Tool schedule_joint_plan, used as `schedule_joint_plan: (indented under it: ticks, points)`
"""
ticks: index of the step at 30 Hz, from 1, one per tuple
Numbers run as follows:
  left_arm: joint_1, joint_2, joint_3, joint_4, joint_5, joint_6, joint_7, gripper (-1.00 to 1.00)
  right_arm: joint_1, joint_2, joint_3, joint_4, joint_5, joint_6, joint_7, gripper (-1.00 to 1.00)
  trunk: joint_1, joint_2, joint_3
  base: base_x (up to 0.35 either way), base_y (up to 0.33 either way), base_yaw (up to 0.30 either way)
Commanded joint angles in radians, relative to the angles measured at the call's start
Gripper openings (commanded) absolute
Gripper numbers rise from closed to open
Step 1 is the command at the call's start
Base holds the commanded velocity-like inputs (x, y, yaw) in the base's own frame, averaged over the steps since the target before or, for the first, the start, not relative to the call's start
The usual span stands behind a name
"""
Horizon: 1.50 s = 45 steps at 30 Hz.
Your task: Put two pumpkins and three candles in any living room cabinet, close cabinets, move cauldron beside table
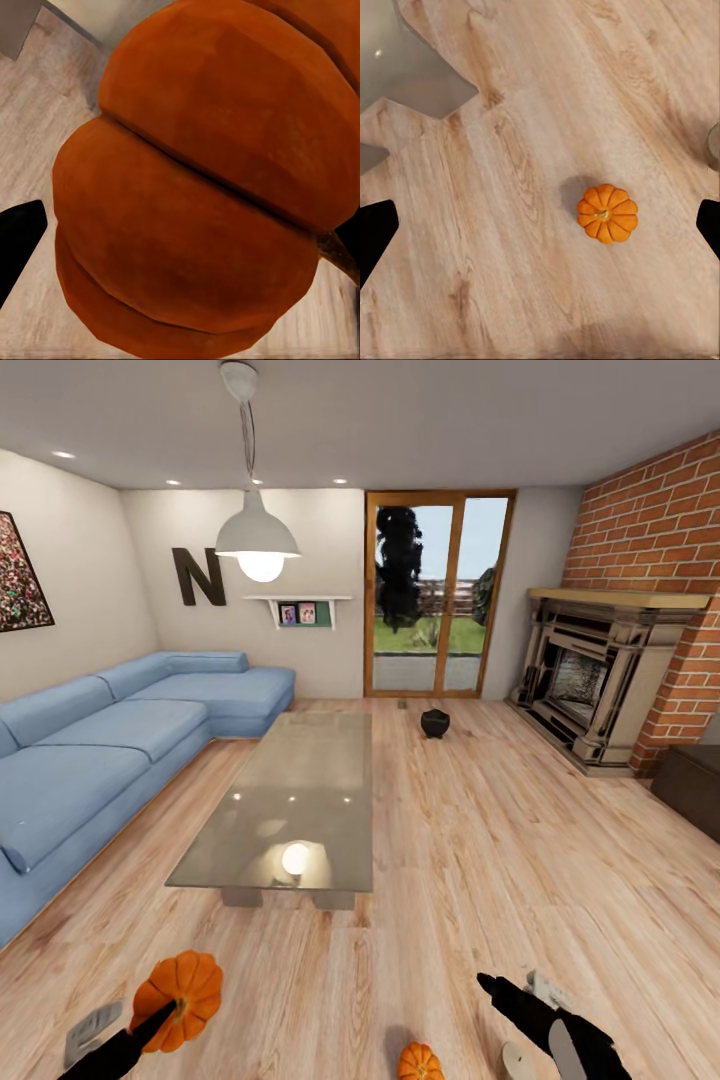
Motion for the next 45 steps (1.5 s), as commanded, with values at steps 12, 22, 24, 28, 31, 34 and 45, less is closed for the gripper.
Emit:
schedule_joint_plan:
  ticks: [12,22,24,28,31,34,45]
  points:
    - [0.032,0.001,0.002,-0.063,0.011,0.110,-0.004,-1.00,-0.156,0.028,0.028,0.208,0.008,0.046,-0.059,1.00,0.000,-0.001,-0.001,0.000,0.000,0.000]
    - [0.032,0.001,0.002,-0.058,0.004,0.112,-0.029,-1.00,-0.160,0.028,0.032,0.228,0.010,0.047,-0.057,1.00,0.035,-0.064,-0.029,0.000,0.000,0.000]
    - [0.032,0.001,0.002,-0.056,0.003,0.112,-0.031,-1.00,-0.160,0.027,0.032,0.231,0.010,0.046,-0.057,1.00,0.042,-0.078,-0.035,0.000,0.000,0.000]
    - [0.032,0.001,0.002,-0.057,0.002,0.112,-0.031,-1.00,-0.160,0.026,0.032,0.239,0.010,0.032,-0.055,1.00,0.058,-0.106,-0.048,0.000,0.000,0.000]
    - [0.032,0.001,0.002,-0.062,0.004,0.112,-0.032,-1.00,-0.160,0.025,0.033,0.280,0.011,-0.025,-0.053,1.00,0.069,-0.127,-0.057,0.000,0.000,0.000]
    - [0.032,0.001,0.000,-0.064,0.004,0.112,-0.032,-1.00,-0.160,0.023,0.033,0.298,0.012,-0.048,-0.047,1.00,0.081,-0.148,-0.067,0.000,0.000,0.000]
    - [0.032,-0.001,-0.001,-0.061,0.000,0.110,-0.031,-1.00,-0.160,0.021,0.034,0.306,0.012,-0.056,-0.030,1.00,0.123,-0.225,-0.101,0.000,0.000,0.000]
